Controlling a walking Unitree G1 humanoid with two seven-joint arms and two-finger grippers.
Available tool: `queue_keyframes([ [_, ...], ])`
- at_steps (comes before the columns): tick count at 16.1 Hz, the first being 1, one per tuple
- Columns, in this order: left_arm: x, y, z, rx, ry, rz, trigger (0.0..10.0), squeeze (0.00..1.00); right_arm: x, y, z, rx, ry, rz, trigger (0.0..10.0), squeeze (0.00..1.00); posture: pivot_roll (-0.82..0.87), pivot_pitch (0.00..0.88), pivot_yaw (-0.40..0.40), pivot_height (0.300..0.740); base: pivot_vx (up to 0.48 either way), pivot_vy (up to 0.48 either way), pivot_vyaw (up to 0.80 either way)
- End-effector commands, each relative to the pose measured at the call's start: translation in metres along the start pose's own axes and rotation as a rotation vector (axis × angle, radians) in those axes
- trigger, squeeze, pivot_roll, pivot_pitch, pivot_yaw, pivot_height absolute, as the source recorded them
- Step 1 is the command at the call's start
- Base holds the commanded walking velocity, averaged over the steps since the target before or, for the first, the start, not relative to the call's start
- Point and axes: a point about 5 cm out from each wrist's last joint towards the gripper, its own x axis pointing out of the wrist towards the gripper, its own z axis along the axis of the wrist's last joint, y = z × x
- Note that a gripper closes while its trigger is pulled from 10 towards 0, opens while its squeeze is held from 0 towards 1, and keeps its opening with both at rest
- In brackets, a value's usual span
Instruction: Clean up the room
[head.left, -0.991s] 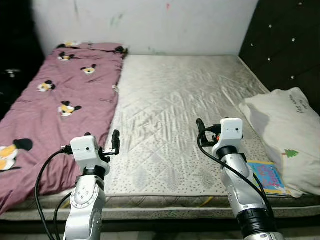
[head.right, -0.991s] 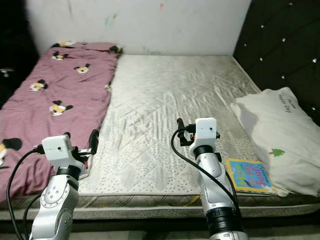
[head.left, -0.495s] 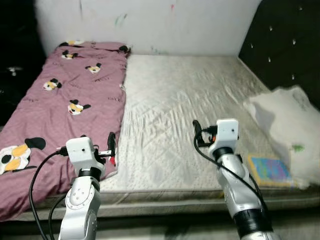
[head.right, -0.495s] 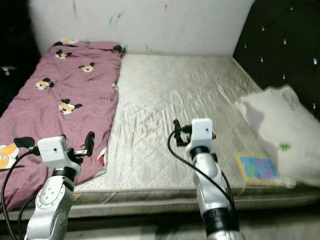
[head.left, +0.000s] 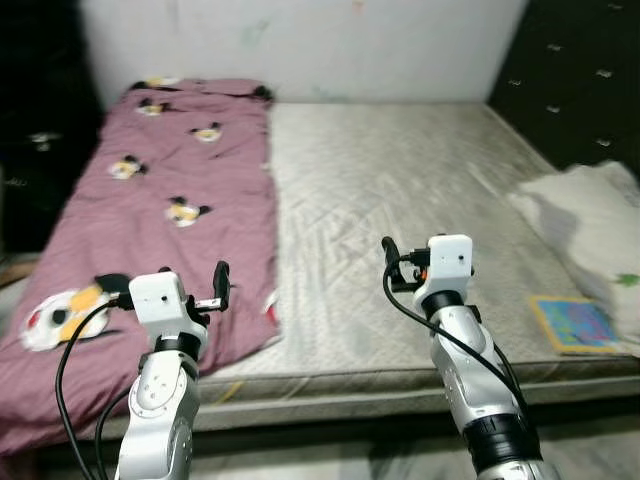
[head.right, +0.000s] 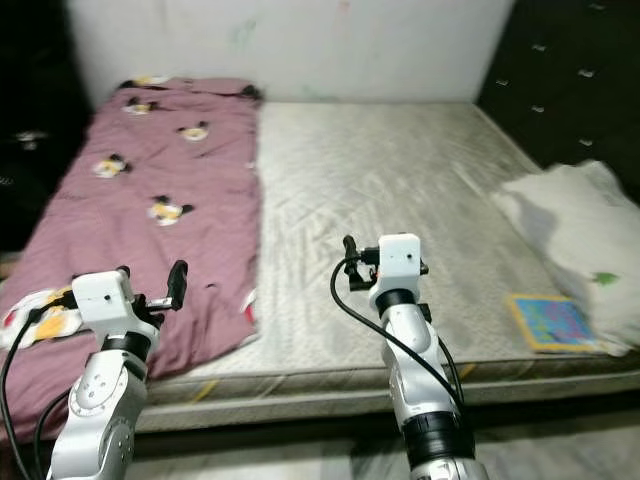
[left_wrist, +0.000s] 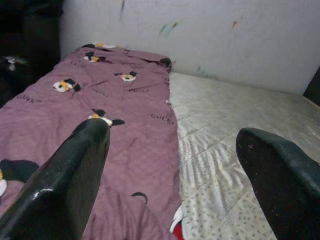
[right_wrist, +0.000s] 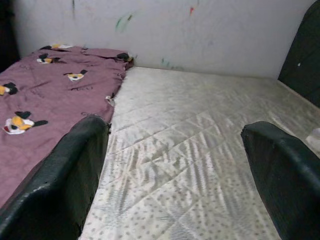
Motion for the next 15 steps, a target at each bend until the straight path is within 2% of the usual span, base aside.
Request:
queue_keyframes([
  [1,0.0004,-0.0107,0.0013,-0.007,-0.007,-0.045,10.0,0.00,-0.0020,-0.0106,-0.0018,-0.017,0.007,-0.027,10.0,0.00,0.04,0.026,-0.014,0.740,0.000,0.000,0.00],
  [4,-0.0006,-0.0108,0.0021,-0.004,-0.013,-0.061,10.0,0.00,-0.0014,-0.0103,-0.0016,-0.017,0.007,-0.026,10.0,0.00,0.04,0.025,-0.015,0.740,0.086,0.000,0.00],
  [6,-0.0012,-0.0105,0.0019,-0.006,-0.012,-0.067,10.0,0.00,-0.0009,-0.0098,-0.0020,-0.015,0.009,-0.025,10.0,0.00,0.04,0.019,-0.014,0.740,0.291,0.000,-0.47],
  [15,-0.0004,-0.0120,0.0018,-0.001,-0.011,-0.074,10.0,0.00,-0.0010,-0.0104,-0.0040,-0.024,0.013,-0.026,10.0,0.00,0.04,0.014,-0.014,0.740,0.311,0.000,0.00],
])
